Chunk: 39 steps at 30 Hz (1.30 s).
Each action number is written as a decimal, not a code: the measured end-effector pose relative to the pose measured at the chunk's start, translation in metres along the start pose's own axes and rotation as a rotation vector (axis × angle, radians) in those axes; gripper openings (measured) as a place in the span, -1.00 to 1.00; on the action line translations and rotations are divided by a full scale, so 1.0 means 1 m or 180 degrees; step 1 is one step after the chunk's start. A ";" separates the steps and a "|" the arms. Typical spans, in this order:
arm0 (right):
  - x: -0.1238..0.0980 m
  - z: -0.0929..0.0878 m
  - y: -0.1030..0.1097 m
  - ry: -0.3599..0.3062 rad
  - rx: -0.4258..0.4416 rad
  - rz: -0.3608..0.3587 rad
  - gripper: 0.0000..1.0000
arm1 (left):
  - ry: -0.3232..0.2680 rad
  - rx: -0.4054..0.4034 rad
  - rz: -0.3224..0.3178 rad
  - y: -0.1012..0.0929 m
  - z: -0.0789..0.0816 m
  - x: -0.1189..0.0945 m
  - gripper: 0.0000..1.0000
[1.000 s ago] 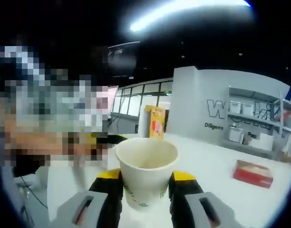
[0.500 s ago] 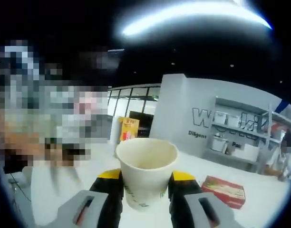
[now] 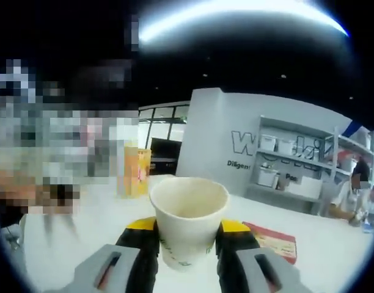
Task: Tear open the coffee pouch, take out the coffee, and pour the coffee from the pouch into the cup
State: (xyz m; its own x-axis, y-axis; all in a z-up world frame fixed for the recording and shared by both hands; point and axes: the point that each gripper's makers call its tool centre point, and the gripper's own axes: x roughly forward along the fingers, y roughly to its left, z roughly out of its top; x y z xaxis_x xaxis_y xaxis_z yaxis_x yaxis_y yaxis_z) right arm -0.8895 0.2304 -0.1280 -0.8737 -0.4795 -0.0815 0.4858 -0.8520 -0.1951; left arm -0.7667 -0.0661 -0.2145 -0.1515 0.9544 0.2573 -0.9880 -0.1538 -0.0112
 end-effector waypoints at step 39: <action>0.053 -0.154 -0.188 0.0417 0.0401 -0.1127 -0.31 | 0.0025 0.0049 -0.0010 -0.001 -0.003 0.001 0.08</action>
State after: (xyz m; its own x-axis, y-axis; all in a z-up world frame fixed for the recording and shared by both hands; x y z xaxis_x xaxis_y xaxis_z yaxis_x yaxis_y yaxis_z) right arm -1.0313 0.3976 -0.2466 -0.9794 -0.1276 -0.1564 0.1460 -0.9828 -0.1129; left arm -0.7656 -0.0643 -0.2172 -0.1485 0.9569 0.2496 -0.9880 -0.1545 0.0045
